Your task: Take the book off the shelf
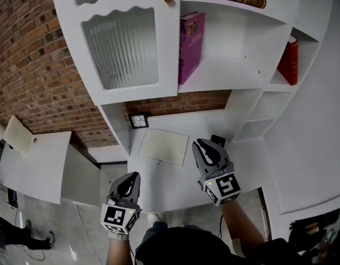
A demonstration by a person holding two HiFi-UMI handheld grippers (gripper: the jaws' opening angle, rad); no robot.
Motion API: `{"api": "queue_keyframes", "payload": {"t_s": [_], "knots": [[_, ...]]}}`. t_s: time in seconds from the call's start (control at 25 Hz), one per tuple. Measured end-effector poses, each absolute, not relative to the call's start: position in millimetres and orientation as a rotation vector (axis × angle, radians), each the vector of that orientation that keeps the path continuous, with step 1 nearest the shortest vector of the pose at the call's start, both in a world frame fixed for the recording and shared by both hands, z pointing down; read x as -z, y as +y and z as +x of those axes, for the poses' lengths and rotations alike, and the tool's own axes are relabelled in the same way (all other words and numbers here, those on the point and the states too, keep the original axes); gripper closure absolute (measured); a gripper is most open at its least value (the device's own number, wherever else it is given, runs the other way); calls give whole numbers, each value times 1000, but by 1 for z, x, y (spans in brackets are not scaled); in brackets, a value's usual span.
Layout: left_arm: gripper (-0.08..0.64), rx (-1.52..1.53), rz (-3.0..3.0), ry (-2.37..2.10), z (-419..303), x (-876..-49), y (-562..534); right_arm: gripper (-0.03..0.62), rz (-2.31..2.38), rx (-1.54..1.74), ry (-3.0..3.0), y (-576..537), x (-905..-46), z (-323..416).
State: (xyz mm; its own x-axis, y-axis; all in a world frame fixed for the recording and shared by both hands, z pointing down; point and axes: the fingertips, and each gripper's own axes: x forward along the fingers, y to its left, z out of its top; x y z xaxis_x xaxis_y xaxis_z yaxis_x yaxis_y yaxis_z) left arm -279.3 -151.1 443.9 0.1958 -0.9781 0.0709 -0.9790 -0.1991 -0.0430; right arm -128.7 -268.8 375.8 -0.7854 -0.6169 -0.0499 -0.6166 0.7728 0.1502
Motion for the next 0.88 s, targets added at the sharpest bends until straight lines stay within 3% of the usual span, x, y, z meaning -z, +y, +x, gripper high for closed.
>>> {"api": "queue_keyframes", "payload": {"t_s": [0.32, 0.88], "knots": [[552, -116, 2560, -1887, -296, -430, -205, 554, 1221, 297, -2912, -330, -338, -142], [552, -116, 2720, -1677, -316, -416, -263, 489, 1391, 390, -2771, -409, -285, -187]]}}
